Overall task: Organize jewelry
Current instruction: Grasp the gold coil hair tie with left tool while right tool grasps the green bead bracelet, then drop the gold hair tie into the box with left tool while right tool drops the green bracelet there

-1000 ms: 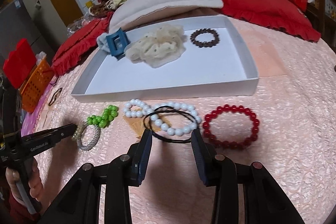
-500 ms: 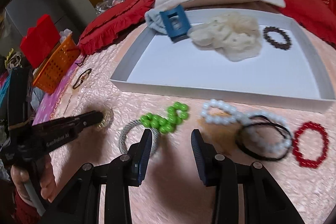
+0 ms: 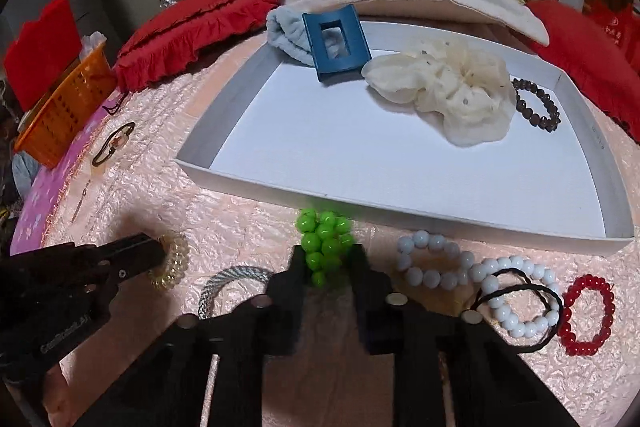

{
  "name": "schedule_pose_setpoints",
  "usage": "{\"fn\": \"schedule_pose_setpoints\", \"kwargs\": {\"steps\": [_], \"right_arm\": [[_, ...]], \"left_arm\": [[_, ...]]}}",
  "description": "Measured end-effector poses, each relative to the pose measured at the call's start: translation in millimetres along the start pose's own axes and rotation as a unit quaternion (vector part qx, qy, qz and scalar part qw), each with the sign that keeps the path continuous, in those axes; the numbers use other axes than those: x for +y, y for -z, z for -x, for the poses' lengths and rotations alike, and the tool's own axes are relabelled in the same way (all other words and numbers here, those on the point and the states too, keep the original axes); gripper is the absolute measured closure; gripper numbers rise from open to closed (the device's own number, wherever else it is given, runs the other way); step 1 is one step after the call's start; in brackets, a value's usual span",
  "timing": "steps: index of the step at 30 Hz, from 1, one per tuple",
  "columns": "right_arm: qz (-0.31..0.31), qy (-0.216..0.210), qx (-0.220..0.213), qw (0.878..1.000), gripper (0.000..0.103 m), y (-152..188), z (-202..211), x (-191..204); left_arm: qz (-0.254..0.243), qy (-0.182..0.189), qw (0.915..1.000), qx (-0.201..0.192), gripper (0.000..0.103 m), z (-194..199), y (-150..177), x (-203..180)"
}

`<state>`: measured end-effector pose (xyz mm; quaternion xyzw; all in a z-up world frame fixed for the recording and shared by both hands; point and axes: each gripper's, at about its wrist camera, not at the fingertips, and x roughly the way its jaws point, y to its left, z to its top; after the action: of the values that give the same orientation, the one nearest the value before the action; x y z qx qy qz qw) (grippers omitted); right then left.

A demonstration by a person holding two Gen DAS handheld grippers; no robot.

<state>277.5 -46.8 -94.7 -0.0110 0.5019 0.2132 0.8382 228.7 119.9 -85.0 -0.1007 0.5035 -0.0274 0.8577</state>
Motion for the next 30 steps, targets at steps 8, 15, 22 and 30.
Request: {"fn": "schedule_pose_setpoints", "kwargs": {"steps": [8, 15, 22, 30], "right_arm": [[-0.023, -0.063, -0.027, 0.997, 0.094, -7, 39, -5], [-0.026, -0.072, -0.055, 0.996, 0.094, -35, 66, -11], [-0.060, -0.097, -0.029, 0.993, 0.094, -68, 31, -30], [-0.105, -0.159, 0.019, 0.981, 0.094, -66, -21, -40]], "left_arm": [[0.054, 0.080, 0.9951, -0.021, 0.095, 21, -9, 19], [0.072, 0.103, 0.9913, -0.040, 0.095, 40, -28, 17], [0.059, 0.067, 0.9952, -0.041, 0.095, 19, -83, -8], [0.056, 0.018, 0.9982, 0.007, 0.095, -43, -102, -10]]}}
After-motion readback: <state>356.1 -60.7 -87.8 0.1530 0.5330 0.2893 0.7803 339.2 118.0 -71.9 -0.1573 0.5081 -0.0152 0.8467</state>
